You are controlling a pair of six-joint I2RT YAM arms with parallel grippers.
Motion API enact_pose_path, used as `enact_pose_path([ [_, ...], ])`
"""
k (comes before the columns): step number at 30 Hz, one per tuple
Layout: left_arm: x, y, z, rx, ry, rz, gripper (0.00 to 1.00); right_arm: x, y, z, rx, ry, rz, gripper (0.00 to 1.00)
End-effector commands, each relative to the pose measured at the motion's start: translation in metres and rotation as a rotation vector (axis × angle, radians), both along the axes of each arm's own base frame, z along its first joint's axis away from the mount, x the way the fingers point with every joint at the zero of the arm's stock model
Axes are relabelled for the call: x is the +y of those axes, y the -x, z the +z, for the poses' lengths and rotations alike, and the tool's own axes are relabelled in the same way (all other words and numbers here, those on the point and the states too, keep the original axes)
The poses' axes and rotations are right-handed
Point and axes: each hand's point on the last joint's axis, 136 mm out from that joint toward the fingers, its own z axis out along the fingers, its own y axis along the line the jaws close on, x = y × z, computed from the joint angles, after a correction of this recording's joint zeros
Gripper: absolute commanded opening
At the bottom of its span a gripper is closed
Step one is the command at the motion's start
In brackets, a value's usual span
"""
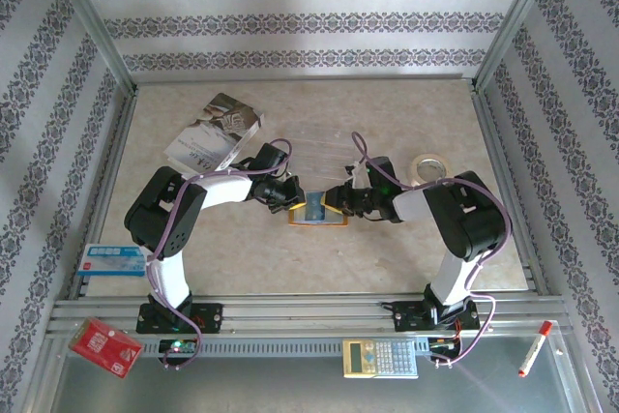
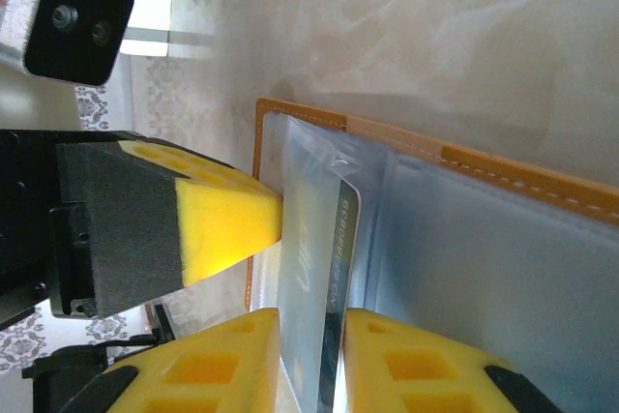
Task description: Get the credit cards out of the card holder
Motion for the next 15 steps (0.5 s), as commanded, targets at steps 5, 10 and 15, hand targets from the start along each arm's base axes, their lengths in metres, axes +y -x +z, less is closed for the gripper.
enact_pose_path([
  [5, 0.037, 0.035, -0.056, 0.167, -0.181, 0.013, 0.05, 0.008, -0.003, -0.001, 0.005, -0.016, 0.019, 0.22],
  [10, 0.039, 0.035, -0.056, 0.167, -0.188, 0.020, 0.05, 0.003, -0.004, 0.001, -0.011, -0.013, 0.007, 0.12],
  [15, 0.040, 0.036, -0.057, 0.169, -0.195, 0.025, 0.05, -0.006, -0.004, 0.006, -0.032, -0.013, -0.006, 0.09],
])
